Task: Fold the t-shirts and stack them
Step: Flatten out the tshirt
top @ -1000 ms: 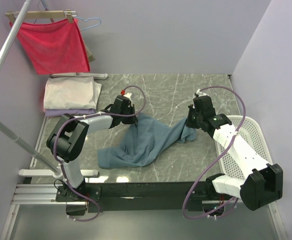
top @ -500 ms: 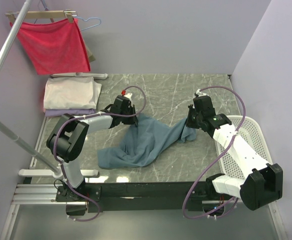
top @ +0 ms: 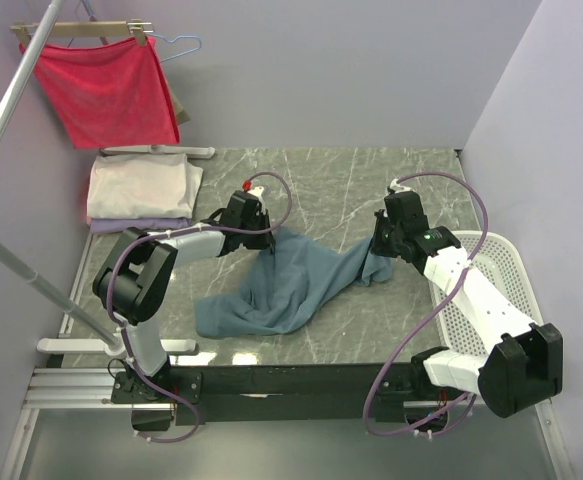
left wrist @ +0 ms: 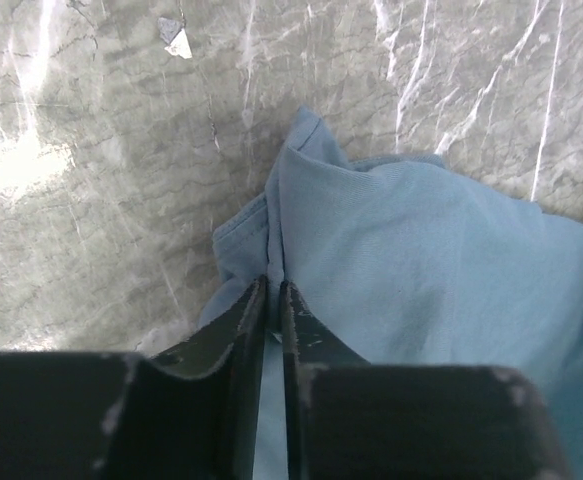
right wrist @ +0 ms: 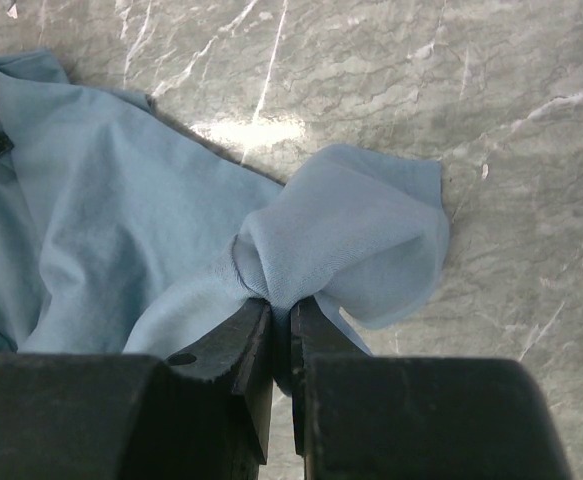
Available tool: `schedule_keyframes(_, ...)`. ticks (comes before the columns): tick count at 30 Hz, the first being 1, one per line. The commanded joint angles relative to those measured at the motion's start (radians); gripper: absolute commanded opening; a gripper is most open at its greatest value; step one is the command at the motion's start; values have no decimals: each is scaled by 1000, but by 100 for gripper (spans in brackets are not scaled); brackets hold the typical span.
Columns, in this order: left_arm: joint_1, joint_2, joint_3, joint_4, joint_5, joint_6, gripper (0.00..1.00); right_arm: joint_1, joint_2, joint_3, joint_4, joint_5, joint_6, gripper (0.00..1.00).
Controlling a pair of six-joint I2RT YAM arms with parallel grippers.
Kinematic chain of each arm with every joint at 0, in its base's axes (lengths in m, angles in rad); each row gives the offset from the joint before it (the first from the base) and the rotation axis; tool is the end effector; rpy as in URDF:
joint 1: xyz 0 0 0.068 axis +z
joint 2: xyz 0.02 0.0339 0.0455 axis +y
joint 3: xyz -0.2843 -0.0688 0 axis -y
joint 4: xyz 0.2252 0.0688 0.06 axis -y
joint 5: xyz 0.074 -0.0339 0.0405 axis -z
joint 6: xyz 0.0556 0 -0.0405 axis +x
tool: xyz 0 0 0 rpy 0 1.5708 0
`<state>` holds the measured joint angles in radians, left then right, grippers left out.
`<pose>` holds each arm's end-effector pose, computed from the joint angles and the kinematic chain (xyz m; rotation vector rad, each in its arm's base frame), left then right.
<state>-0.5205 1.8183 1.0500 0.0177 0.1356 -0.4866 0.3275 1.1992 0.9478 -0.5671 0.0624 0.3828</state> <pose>0.3326 -0.1993 0.1877 0.1118 2.4052 -0.6480 0.2267 0.0734 0.2859 0.0960 2.4013 0.2597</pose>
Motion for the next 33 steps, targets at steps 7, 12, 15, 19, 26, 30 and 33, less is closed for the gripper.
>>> schedule_keyframes(7,-1,-57,48,-10,16,13,29,2,0,16,44,7,-13,12)
schedule_keyframes(12,-3,-54,47,-10,25,13,20,2,2,17,45,7,-15,12)
schedule_keyframes(15,-3,-47,48,-10,30,17,12,4,2,17,42,8,-13,12)
schedule_keyframes(19,-4,-34,50,-12,35,22,1,2,0,17,42,10,-13,12)
schedule_keyframes(26,-10,-22,58,-15,29,28,22,2,-3,19,39,11,-13,12)
schedule_keyframes(30,-9,-19,50,-15,27,26,31,2,0,17,41,13,-13,12)
schedule_keyframes(33,-10,-10,53,-15,33,28,23,4,2,19,41,11,-13,13)
